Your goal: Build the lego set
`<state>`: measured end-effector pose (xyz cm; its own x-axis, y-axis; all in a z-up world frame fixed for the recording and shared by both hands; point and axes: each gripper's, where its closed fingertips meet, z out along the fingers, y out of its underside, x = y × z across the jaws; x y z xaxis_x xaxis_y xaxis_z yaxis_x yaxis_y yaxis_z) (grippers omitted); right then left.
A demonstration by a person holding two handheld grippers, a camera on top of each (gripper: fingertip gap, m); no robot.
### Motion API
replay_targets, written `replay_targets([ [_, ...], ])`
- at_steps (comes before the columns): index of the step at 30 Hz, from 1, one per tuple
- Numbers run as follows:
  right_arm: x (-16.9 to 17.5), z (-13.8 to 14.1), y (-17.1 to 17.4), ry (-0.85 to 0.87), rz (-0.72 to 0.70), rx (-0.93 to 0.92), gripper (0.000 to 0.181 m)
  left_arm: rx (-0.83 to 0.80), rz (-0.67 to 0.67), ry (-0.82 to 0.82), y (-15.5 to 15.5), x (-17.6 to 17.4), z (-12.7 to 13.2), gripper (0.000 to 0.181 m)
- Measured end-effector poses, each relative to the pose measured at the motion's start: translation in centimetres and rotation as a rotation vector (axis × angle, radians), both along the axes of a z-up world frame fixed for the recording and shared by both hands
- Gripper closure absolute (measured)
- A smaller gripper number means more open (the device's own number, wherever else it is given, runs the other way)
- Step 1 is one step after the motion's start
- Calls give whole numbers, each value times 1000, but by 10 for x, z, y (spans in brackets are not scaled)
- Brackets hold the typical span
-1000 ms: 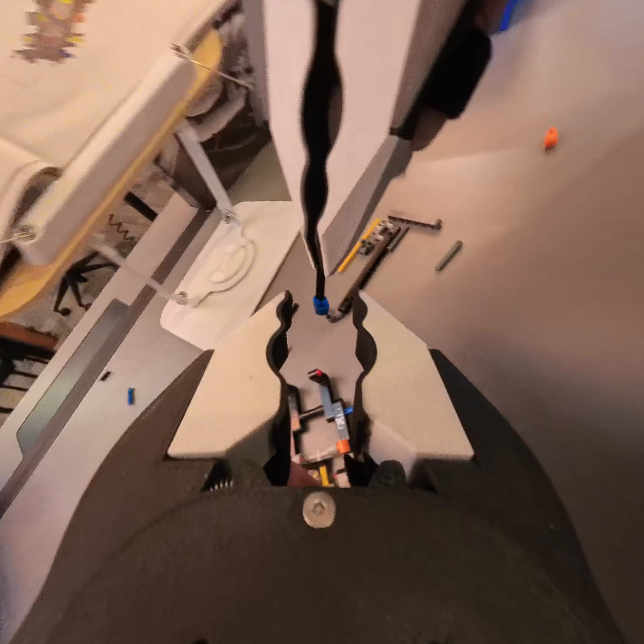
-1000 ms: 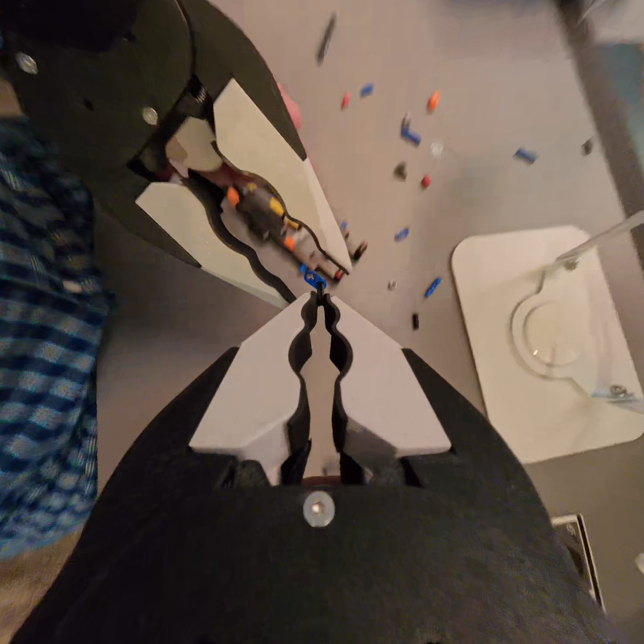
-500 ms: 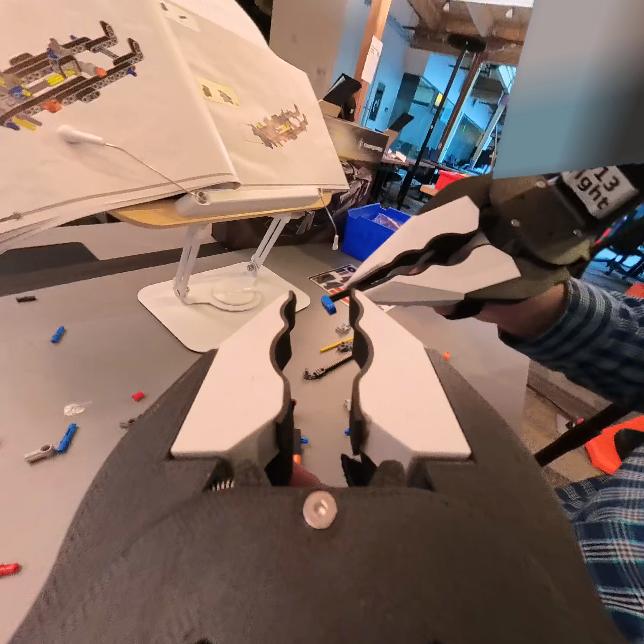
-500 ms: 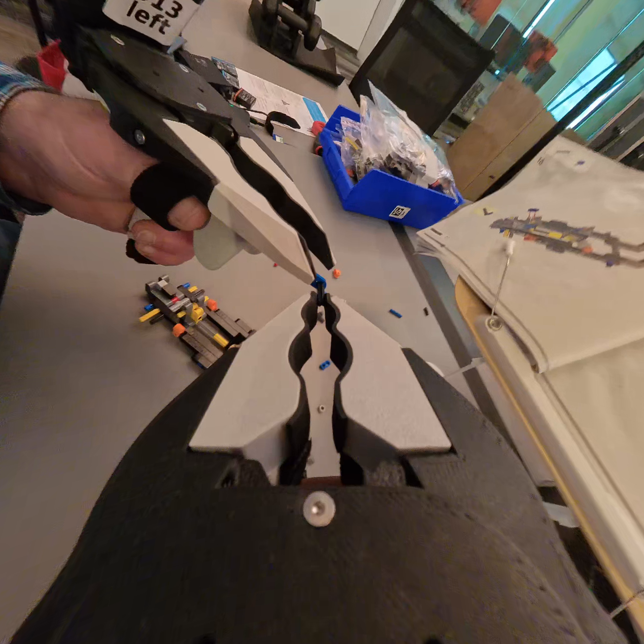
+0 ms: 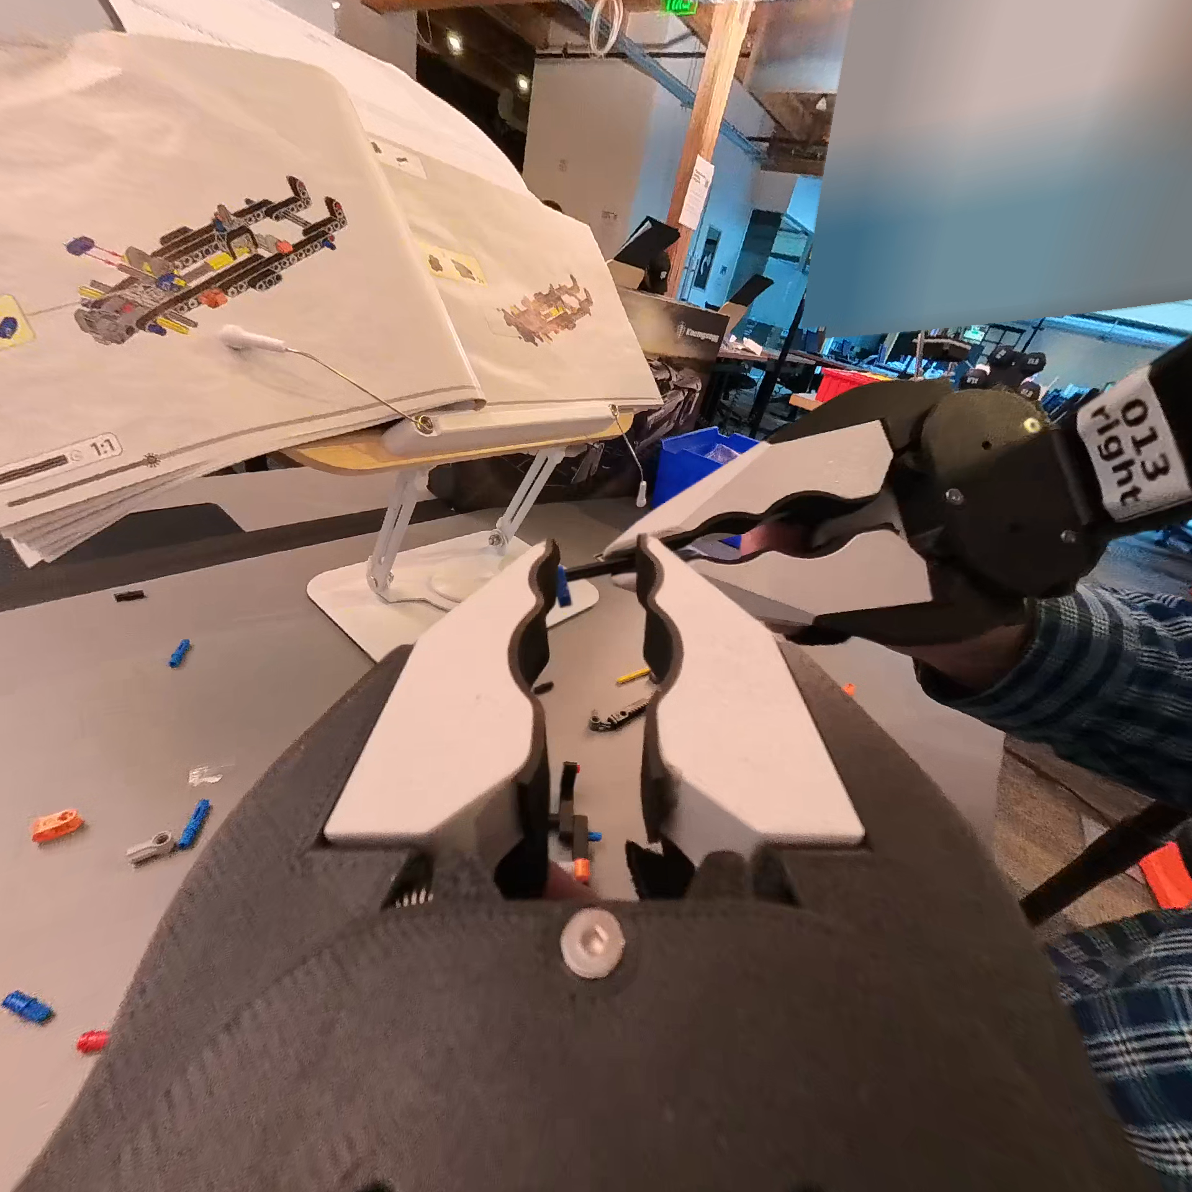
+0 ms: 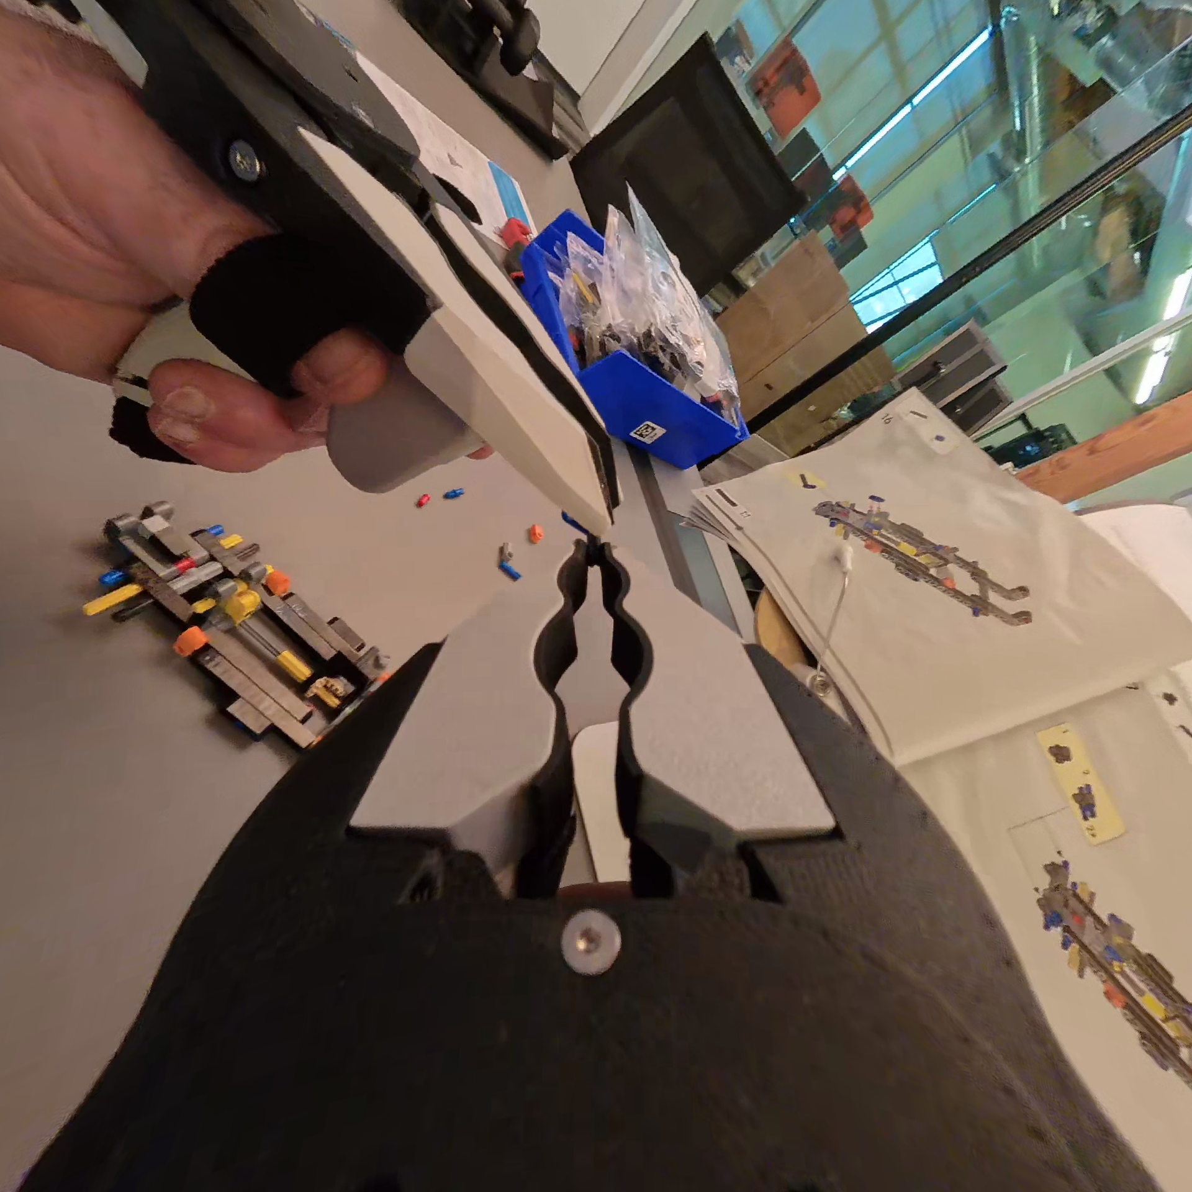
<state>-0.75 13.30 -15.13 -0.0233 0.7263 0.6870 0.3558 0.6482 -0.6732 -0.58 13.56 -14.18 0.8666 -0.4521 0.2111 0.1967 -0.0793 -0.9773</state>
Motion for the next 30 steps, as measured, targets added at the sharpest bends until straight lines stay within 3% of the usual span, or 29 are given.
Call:
replay_targets([
  [8,-6,5,-2,30,-11,83,180,14,39,67,-1,-4,1,164],
  [13,-6,9,-2,46,-16,101,180,-8,94,79,1,-18,-4,154],
  [20,-7,12,-5,65,-5,73,180,1,58,92,0,-12,-5,179],
  [30,-9,19,-10,87,-8,38,180,32,73,131,-4,-12,0,179],
])
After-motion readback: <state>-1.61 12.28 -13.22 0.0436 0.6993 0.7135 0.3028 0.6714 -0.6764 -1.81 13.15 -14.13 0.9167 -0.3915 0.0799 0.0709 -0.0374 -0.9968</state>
